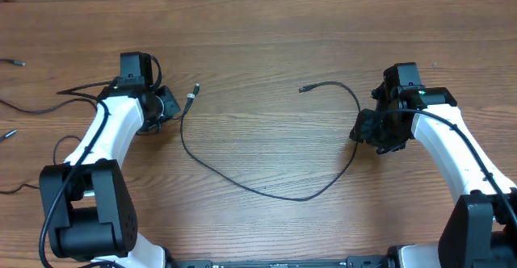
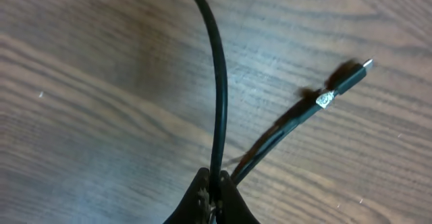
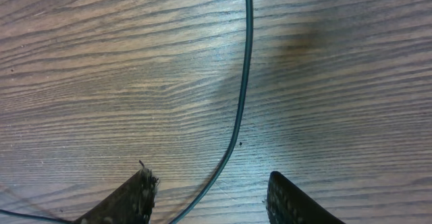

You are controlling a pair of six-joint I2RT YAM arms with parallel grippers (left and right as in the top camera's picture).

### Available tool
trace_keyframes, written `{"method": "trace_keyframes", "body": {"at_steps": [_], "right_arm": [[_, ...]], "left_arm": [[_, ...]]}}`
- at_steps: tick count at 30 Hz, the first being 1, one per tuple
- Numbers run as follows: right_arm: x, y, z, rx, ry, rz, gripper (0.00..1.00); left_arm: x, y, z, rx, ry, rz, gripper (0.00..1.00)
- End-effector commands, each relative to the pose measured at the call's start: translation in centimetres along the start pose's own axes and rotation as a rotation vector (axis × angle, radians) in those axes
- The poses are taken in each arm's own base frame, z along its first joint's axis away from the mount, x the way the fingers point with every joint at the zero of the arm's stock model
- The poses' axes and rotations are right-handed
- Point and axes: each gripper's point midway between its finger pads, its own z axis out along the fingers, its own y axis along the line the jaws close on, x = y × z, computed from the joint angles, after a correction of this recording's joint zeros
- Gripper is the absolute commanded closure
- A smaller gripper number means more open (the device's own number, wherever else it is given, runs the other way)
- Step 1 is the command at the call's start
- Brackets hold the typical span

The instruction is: Untangle cables

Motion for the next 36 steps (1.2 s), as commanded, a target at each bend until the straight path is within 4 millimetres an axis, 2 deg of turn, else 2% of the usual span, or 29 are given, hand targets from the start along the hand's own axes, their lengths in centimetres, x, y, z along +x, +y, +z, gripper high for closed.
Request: {"method": "trace_keyframes", "body": {"at_steps": [1,4,9,12,14,19,20,21,22,23,24,36], "right_arm": [[0.2,0.1,0.0,-0.003,0.000,-0.008,0.48],[0.1,0.1,0.0,-0.003,-0.001,-0.008,0.48],[0.1,0.1,0.0,-0.003,-0.001,-0.008,0.48],[0.1,0.1,0.0,-0.003,-0.001,-0.008,0.48],[0.1,0.1,0.0,-0.003,-0.001,-0.008,0.48],[0.1,0.1,0.0,-0.003,-0.001,-0.008,0.49],[0.1,0.1,0.0,-0.003,-0.002,-0.008,0.48],[0.1,0.1,0.0,-0.004,-0.003,-0.009,0.48],[0.1,0.1,0.0,-0.004,-0.004,-0.009,0.48],[0.1,0.1,0.0,-0.004,-0.004,-0.009,0.48],[0.1,0.1,0.0,-0.004,-0.004,-0.009,0.48],[0.1,0.1,0.0,-0.004,-0.004,-0.009,0.48]], "left_arm": [[-4.2,0.2,-3.8,0.016,-0.099,-0.033,0.96],[-7.3,1.5,-7.5,0.016,-0.159,-0.080,0.96],[-12.2,5.4,-14.7,0.002,-0.296,-0.163,0.96],[-14.1,8.6,-17.7,-0.028,-0.360,-0.204,0.96],[-14.4,11.1,-18.8,-0.062,-0.377,-0.253,0.96],[-12.9,16.1,-19.0,-0.114,-0.331,-0.455,0.96],[-12.6,16.6,-18.9,-0.118,-0.320,-0.491,0.87],[-12.4,17.0,-18.8,-0.119,-0.312,-0.521,0.62],[-12.1,17.3,-18.7,-0.119,-0.303,-0.532,0.32],[-12.0,17.3,-18.6,-0.115,-0.296,-0.535,0.12],[-11.9,17.1,-18.5,-0.104,-0.291,-0.534,0.00],[-10.9,12.5,-17.6,0.000,-0.209,-0.460,0.00]]}}
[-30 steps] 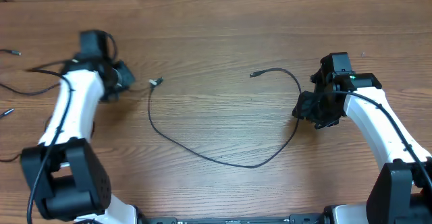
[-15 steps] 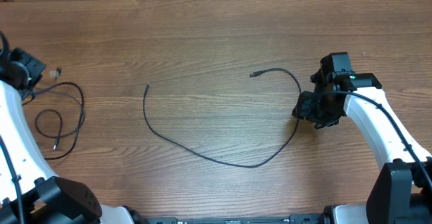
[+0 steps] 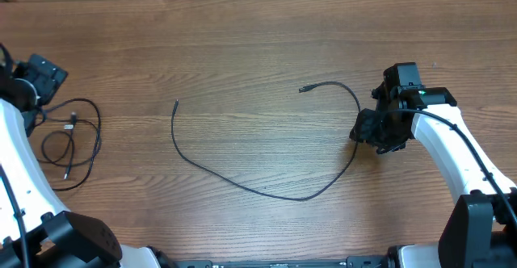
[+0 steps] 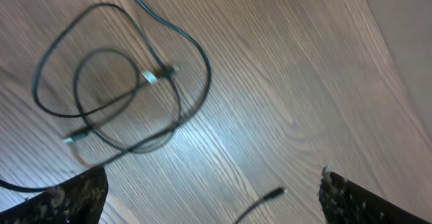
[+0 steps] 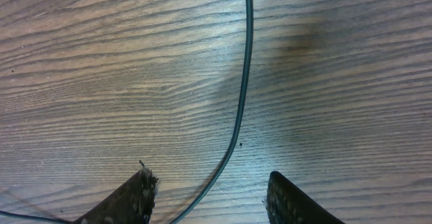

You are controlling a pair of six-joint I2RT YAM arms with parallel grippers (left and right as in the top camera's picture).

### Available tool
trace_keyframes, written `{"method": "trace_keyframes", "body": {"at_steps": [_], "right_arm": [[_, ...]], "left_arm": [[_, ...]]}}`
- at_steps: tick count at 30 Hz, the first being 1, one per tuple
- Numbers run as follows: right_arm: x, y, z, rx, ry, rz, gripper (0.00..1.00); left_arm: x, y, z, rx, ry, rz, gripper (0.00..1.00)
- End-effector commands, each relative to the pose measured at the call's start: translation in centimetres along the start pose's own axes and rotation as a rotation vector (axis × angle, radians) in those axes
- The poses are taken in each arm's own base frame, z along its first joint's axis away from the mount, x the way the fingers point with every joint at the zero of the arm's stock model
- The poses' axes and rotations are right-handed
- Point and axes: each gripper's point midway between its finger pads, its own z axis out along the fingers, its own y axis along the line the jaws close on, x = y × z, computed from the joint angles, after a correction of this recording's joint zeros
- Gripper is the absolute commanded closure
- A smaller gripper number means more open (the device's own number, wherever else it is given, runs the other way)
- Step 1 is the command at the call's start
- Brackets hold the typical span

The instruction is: Untangle cables

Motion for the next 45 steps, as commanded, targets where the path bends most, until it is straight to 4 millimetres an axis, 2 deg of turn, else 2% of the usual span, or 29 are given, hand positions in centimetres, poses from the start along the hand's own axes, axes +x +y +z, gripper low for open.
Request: {"method": "trace_keyframes", "body": {"at_steps": [1,6,10,15,18,22,27,33,39,42,45], "right_arm": [[0.1,0.1,0.0,-0.004,-0.003,-0.008,0.48],[0.1,0.1,0.0,-0.004,-0.003,-0.008,0.48],[0.1,0.1,0.0,-0.003,-0.002,-0.008,0.41],[0.3,0.0,0.0,-0.001,0.004,-0.006,0.41],[0.4,-0.1,0.0,0.001,0.008,0.021,0.41],[0.1,-0.9,0.0,0.046,-0.008,0.108,0.40],[0.3,-0.9,0.0,0.046,0.000,0.130,0.35],[0.6,-0.9,0.0,0.046,0.011,0.144,0.34],[0.4,-0.8,0.0,0.044,0.002,0.170,0.35],[0.3,-1.0,0.0,0.057,-0.003,0.198,0.36],[0.0,-2.2,-0.2,0.101,-0.026,0.257,0.34]], "left_arm": [[1.5,-1.8,0.3,0.037,0.044,0.031,0.01],[4.9,-5.4,0.3,0.084,0.106,0.176,0.00],[8.5,-9.3,0.0,0.140,0.143,0.361,0.01],[14.9,-14.0,-1.1,0.241,0.207,0.707,0.00],[19.8,-15.5,-2.1,0.276,0.273,0.893,0.00],[26.3,-16.2,-3.0,0.297,0.370,1.052,0.01],[32.9,-16.1,-2.8,0.304,0.425,1.221,0.00],[38.6,-15.8,-2.2,0.360,0.457,1.342,0.00],[43.6,-15.4,-2.2,0.482,0.424,1.661,0.00],[45.4,-15.7,-2.3,0.547,0.388,1.766,0.01],[47.3,-16.2,-2.4,0.617,0.343,1.827,0.01]]}}
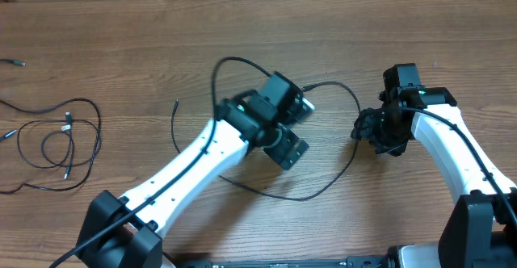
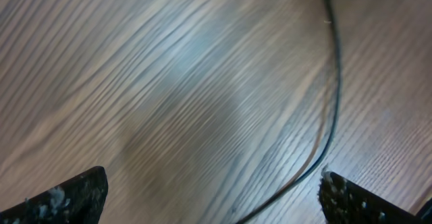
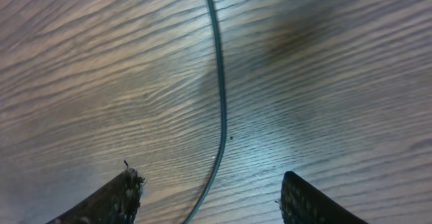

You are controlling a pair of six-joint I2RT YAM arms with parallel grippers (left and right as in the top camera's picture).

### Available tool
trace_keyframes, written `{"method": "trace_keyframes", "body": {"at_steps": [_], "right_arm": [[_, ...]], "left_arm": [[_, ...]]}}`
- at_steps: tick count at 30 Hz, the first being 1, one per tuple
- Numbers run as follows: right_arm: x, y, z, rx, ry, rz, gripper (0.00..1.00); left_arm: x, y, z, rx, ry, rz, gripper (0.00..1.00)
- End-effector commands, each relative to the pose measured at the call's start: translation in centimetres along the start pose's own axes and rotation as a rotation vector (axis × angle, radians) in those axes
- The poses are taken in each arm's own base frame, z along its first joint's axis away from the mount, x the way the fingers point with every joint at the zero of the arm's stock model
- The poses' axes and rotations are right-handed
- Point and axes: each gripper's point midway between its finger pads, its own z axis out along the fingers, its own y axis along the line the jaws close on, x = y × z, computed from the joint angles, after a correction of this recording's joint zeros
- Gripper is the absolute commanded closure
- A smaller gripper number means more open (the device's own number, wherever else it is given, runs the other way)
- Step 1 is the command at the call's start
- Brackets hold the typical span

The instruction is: Untangle cables

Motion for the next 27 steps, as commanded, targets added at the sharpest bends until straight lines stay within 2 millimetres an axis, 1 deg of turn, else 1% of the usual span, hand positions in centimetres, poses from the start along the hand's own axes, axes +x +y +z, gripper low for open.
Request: {"method": "trace_keyframes", "body": {"at_steps": [1,5,6,8,11,12,15,17,22,27], "right_arm": [[-0.9,-1.5,-0.2,0.044,-0.036,0.090,0.33],[-2.2,-4.1,-0.6,0.012,-0.042,0.243,0.26],[-2.4,-4.7,-0.8,-0.011,-0.038,0.278,0.23],[-2.8,-6.1,-1.1,-0.042,-0.029,0.350,0.16],[-2.8,-8.3,-1.4,-0.044,-0.018,0.438,0.02],[-2.7,-9.1,-1.5,-0.040,-0.013,0.464,0.00],[-2.5,-10.4,-1.7,-0.034,-0.003,0.499,0.00],[-2.5,-10.8,-1.8,-0.034,-0.003,0.515,0.00],[-2.5,-10.9,-1.8,-0.034,-0.005,0.515,0.00],[-2.5,-10.9,-1.8,-0.034,-0.005,0.515,0.00]], "left_arm": [[0.0,-1.3,1.2,0.006,-0.013,0.144,0.00],[-1.0,-2.8,1.5,0.017,-0.055,0.186,0.01],[-1.2,-3.1,1.6,0.019,-0.063,0.193,0.01],[-1.4,-3.4,1.6,0.021,-0.073,0.202,0.00],[-1.5,-3.5,2.2,0.024,-0.069,0.207,0.00],[-1.3,-3.5,2.6,0.025,-0.058,0.206,0.00],[-0.6,-3.4,4.2,0.031,-0.014,0.204,0.01],[0.0,-3.7,5.3,0.037,0.019,0.223,0.00],[1.4,-4.8,7.6,0.001,0.092,0.313,0.00],[2.5,-7.2,9.0,0.001,0.129,0.406,0.00]]}}
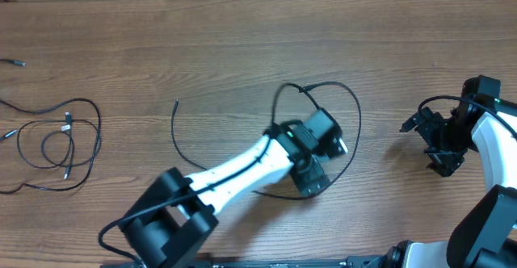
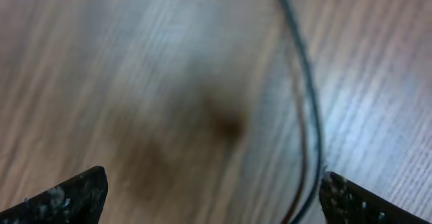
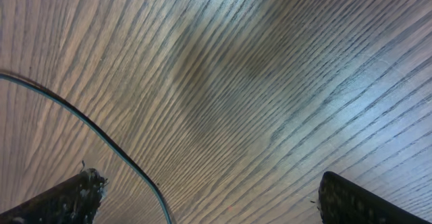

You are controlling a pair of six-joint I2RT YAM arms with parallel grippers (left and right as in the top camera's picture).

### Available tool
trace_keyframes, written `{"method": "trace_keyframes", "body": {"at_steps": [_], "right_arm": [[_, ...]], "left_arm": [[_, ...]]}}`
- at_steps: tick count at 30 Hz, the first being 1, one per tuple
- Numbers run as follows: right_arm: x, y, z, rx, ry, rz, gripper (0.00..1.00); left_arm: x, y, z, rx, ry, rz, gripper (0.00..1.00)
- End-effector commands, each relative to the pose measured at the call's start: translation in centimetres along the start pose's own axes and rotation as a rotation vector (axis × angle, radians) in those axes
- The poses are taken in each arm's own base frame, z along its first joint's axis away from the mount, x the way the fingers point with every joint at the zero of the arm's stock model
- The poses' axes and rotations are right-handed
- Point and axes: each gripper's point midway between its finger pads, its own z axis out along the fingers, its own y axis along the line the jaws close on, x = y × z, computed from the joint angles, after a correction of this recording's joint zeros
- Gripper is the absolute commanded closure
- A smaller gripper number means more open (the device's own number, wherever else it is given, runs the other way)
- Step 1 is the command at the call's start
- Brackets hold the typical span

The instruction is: Untangle cables

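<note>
A long thin black cable point(image 1: 242, 186) lies loose across the middle of the table, from one end point(image 1: 176, 101) round a low bend to its plug end point(image 1: 303, 89). My left gripper point(image 1: 313, 177) hovers open over the cable's lower right bend. In the left wrist view the cable point(image 2: 307, 96) runs down close to the right finger point(image 2: 358, 200), with nothing between the fingers. Away to the right, my right gripper point(image 1: 428, 143) is wide open and apart from the cable. A stretch of thin cable point(image 3: 108, 143) passes its left finger point(image 3: 61, 200). A second cable point(image 1: 65, 143) lies coiled at the far left.
More loose cable ends point(image 1: 12, 61) lie at the table's far left edge. The left arm point(image 1: 234, 171) stretches diagonally across the long cable's middle. Bare wood shows between the two cables and along the back of the table point(image 1: 258, 26).
My left gripper has moved right and nearer, from the table's middle to the cable's lower right bend. My right gripper has moved right, off the cable, and stands wider open.
First my left gripper was shut on a cable beside the long cable's left end, the right open over its right bend. Then that cable lay coiled at the far left under the open left gripper. The left arm then reached the middle, now the bend.
</note>
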Motion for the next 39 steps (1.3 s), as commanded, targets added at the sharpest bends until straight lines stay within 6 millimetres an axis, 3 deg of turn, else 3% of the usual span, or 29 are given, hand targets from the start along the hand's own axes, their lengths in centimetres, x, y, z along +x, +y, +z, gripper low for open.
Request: {"method": "trace_keyframes", "body": {"at_steps": [1,10,21,25,32,39], "right_arm": [[0.1,0.0,0.0,-0.005,0.001,-0.001,0.00],[0.2,-0.1,0.0,-0.004,0.004,-0.008,0.00],[0.2,-0.1,0.0,-0.003,0.004,-0.008,0.00],[0.2,-0.1,0.0,-0.003,0.004,-0.008,0.00],[0.2,-0.1,0.0,-0.003,0.004,-0.026,0.00],[0.2,-0.1,0.0,-0.003,0.004,-0.026,0.00]], "left_arm": [[0.2,-1.5,1.1,-0.013,0.030,0.088,0.01],[0.2,-3.5,2.0,-0.067,0.066,0.296,0.00],[0.5,-2.9,4.6,-0.136,0.111,0.356,0.02],[0.4,-2.8,4.7,-0.150,0.109,0.358,0.22],[0.3,-2.6,4.7,-0.160,0.105,0.332,0.75],[0.1,-0.9,4.4,-0.245,0.096,0.201,0.85]]}}
